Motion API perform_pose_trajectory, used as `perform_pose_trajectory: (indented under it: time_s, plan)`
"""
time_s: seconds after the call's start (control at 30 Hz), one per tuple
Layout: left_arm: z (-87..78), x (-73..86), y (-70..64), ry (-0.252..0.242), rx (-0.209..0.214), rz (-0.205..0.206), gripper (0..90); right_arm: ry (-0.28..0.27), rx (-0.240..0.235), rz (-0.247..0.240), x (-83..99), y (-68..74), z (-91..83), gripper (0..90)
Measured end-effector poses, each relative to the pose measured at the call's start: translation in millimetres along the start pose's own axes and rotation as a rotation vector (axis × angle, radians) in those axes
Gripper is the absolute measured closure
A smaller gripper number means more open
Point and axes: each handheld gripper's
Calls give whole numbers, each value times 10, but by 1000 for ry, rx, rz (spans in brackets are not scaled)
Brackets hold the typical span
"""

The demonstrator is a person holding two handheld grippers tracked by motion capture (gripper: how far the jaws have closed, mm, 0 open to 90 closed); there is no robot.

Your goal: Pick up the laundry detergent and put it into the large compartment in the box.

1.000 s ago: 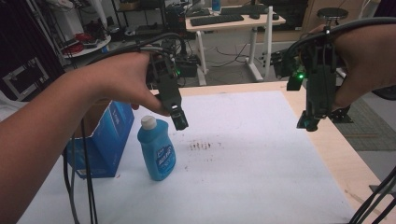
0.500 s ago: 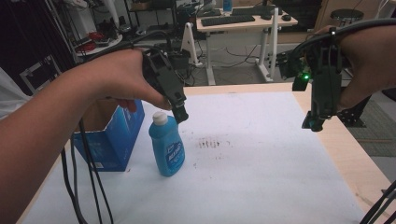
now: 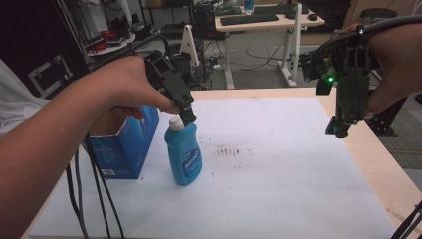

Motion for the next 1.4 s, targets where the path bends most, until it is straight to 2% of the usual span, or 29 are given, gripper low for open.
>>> perform_pose_trajectory:
  time_s: [0.13, 0.27, 0.47, 0.7, 0.73, 0.93, 1.0, 1.1, 1.2, 1.4]
  plan:
    - [140, -23, 61, 6, 19, -3, 82, 6, 6, -12, -15, -10, 9, 7]
    - [214, -41, 93, 11, 3, 2, 83, 11, 2, -6, -30, -20, 19, 7]
    - [386, -82, 129, 22, 25, -14, 82, 10, 5, -16, -63, -39, 23, 7]
    - [544, -141, 153, 46, 0, -18, 82, 8, 7, -21, -93, -44, 27, 7]
    - [565, -144, 150, 40, 5, -30, 82, 9, 9, -27, -92, -46, 30, 7]
    - [660, -184, 169, 53, 6, -35, 83, 6, 3, -12, -89, -44, 53, 7]
    - [689, -195, 169, 52, 4, -41, 82, 6, 6, -22, -89, -48, 64, 7]
    - [699, -206, 179, 62, -5, -38, 82, 5, 4, -20, -85, -44, 65, 7]
    - [719, -221, 171, 60, -17, -53, 82, 4, 6, -17, -76, -50, 69, 7]
    - [755, -244, 166, 86, -22, -46, 83, -1, 5, -11, -66, -56, 88, 7]
Point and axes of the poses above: each handheld gripper's, and its own axes: z roughly forward along the jaws, x roughly out of its underside, y roughly to its left, and after that the axes turned 10 degrees about y, right-handed
